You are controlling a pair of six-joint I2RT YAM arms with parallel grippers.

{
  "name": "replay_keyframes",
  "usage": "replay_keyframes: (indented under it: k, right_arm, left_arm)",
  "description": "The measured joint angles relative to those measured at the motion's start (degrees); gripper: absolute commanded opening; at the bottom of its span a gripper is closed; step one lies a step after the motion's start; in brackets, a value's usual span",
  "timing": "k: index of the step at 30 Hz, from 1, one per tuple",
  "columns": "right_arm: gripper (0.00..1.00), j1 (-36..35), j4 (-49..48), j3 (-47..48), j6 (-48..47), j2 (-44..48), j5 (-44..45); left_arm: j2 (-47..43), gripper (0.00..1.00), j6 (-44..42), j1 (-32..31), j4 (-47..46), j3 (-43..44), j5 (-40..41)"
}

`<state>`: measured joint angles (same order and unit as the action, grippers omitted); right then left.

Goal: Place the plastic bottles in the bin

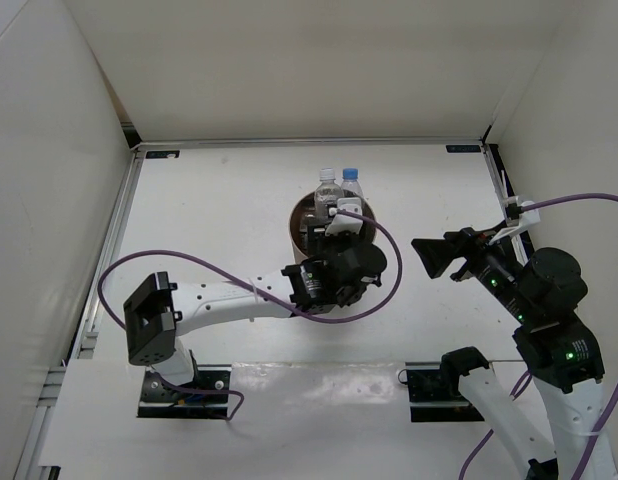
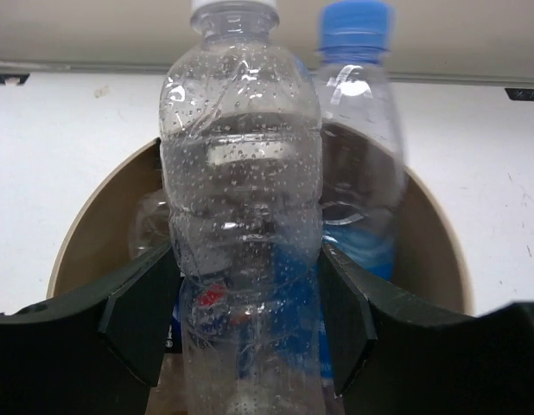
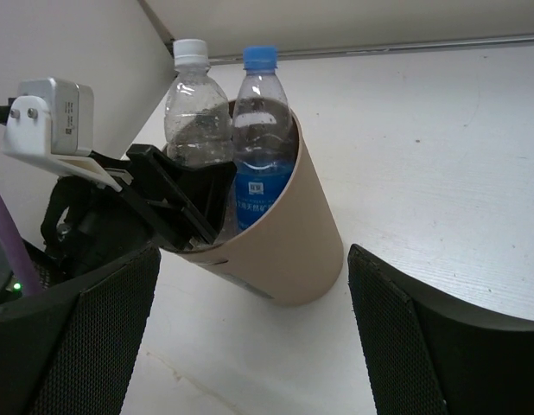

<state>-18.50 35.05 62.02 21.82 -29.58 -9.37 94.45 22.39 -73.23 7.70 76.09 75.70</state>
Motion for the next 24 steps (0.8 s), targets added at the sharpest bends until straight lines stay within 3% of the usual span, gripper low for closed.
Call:
replay_keyframes:
  k: [7, 10, 12, 24]
  right_arm:
    - [0.90, 0.0, 0.0, 0.0, 0.0, 0.0, 0.0]
    - [0.90, 0.0, 0.0, 0.0, 0.0, 0.0, 0.0]
    - [0.90, 0.0, 0.0, 0.0, 0.0, 0.0, 0.0]
    - [0.90, 0.0, 0.0, 0.0, 0.0, 0.0, 0.0]
  left_arm:
    - [1.3, 0.72, 9.9, 0.7, 8.1, 1.8, 0.2]
    - [1.8, 0.84, 11.8, 0.8, 10.5, 3.0, 0.3]
    - [1.9, 0.99, 12.5, 0.8, 12.7, 3.5, 0.4]
    - [2.3, 1.00, 8.8, 1.1, 18.8, 8.8, 0.1]
